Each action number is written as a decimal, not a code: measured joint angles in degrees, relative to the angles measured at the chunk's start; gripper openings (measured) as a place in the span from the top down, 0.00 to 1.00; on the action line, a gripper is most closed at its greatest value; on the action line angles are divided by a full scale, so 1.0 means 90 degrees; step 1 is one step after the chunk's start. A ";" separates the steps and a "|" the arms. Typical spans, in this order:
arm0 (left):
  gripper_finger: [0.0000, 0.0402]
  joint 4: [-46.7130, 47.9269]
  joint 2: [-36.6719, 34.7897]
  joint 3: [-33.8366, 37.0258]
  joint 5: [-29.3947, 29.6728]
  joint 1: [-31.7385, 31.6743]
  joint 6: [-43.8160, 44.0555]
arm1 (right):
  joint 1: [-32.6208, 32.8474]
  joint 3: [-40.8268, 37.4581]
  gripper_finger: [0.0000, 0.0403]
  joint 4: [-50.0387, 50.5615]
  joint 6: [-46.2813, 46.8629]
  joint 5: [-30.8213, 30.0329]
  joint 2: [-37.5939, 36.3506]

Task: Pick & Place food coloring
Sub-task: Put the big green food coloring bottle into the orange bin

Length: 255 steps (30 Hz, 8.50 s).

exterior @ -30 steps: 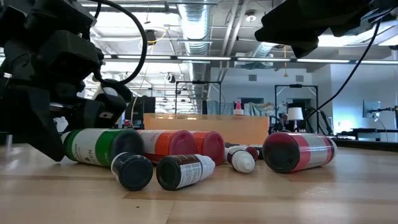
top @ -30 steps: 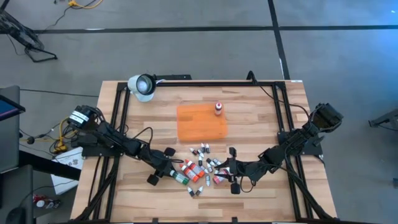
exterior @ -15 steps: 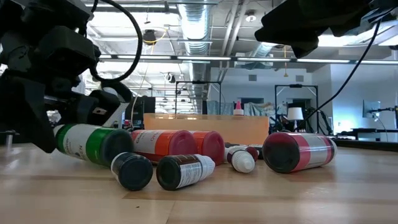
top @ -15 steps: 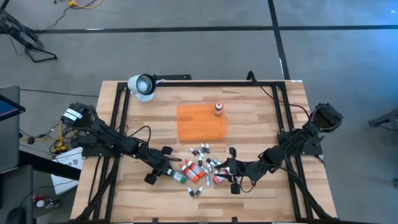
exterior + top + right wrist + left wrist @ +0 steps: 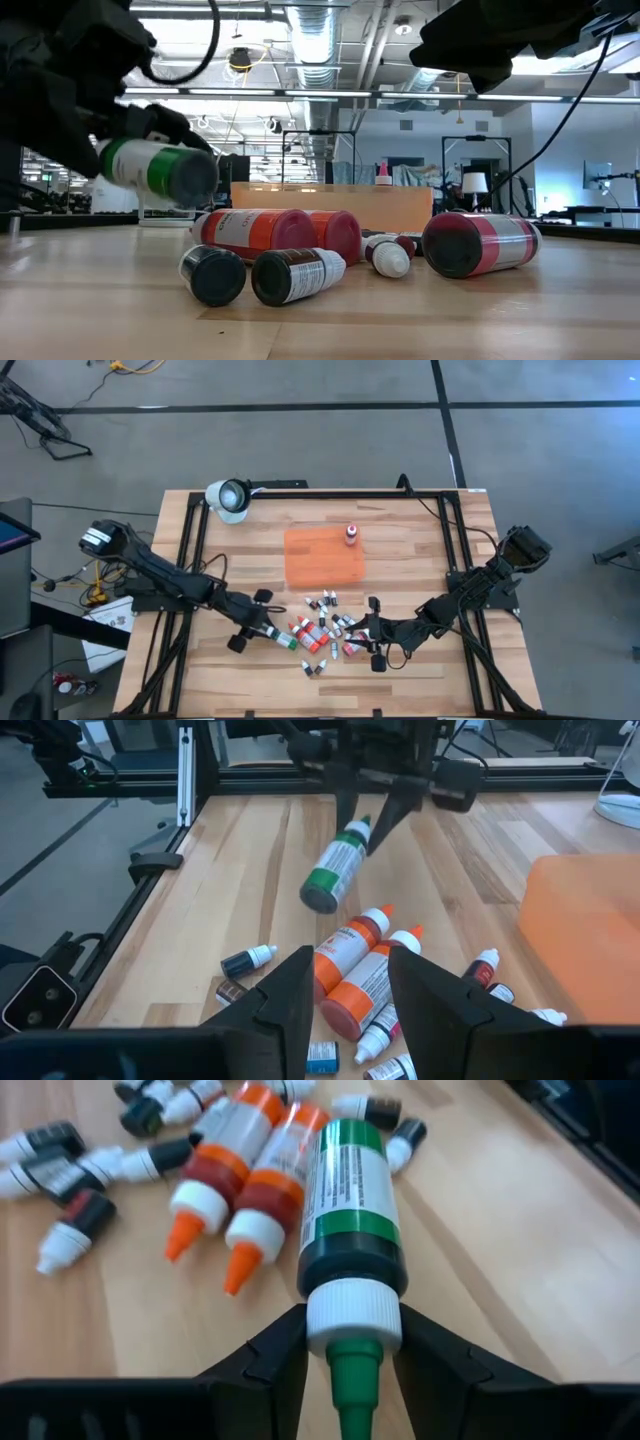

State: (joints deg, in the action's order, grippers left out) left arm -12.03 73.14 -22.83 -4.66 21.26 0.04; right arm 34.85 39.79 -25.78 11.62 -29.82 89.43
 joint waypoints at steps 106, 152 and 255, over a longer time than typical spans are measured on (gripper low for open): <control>0.69 0.8341 0.1239 -0.3651 0.0544 0.0036 0.1468 | -0.0015 0.0000 0.70 -0.0005 -0.0005 0.0001 0.0000; 0.69 1.0098 0.1259 -0.3862 0.0013 -0.0308 0.2518 | -0.0012 0.0000 0.70 -0.0012 -0.0003 0.0002 0.0000; 0.58 0.6207 -0.2855 -0.0765 0.1437 0.0466 0.3388 | 0.0000 -0.0002 0.70 0.0029 0.0044 0.0316 0.0002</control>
State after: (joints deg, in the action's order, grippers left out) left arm 43.83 47.44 -29.72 8.27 25.45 30.54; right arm 34.85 39.77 -25.52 12.01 -26.98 89.45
